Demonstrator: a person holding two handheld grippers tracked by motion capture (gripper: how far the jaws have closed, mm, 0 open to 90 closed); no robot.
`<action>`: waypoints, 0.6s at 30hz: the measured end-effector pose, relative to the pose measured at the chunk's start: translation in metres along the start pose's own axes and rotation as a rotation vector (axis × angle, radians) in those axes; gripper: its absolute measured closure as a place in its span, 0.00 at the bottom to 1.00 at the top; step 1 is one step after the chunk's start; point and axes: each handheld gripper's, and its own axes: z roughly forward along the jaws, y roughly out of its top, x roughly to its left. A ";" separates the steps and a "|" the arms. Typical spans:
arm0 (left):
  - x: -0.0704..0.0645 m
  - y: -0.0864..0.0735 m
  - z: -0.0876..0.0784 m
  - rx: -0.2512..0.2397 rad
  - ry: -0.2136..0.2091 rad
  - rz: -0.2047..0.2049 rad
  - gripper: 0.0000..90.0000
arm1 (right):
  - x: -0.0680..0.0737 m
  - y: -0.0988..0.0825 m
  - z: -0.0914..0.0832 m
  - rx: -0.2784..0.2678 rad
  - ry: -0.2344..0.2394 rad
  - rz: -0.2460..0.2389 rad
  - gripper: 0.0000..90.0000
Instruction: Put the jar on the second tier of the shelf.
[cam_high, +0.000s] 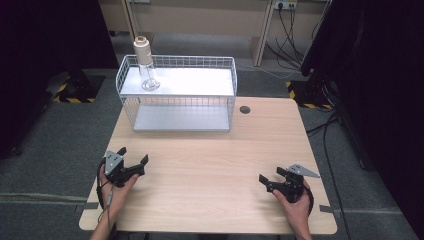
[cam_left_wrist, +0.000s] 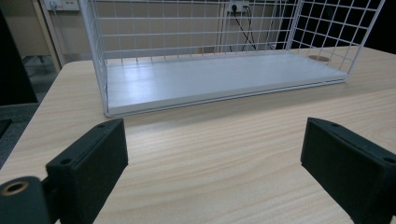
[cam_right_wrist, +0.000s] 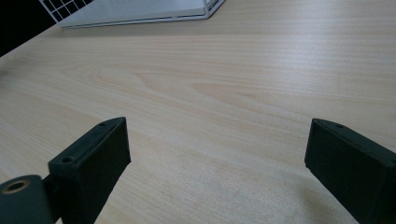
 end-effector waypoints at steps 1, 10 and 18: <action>0.000 -0.001 0.000 0.003 0.000 0.000 0.08 | 0.000 0.000 0.000 0.000 0.000 0.000 0.08; 0.003 -0.004 0.000 0.003 0.006 -0.012 0.08 | 0.000 0.000 0.000 0.001 0.001 -0.002 0.08; 0.001 -0.005 -0.001 -0.003 0.014 -0.001 0.08 | 0.000 0.000 0.000 0.004 0.005 -0.003 0.08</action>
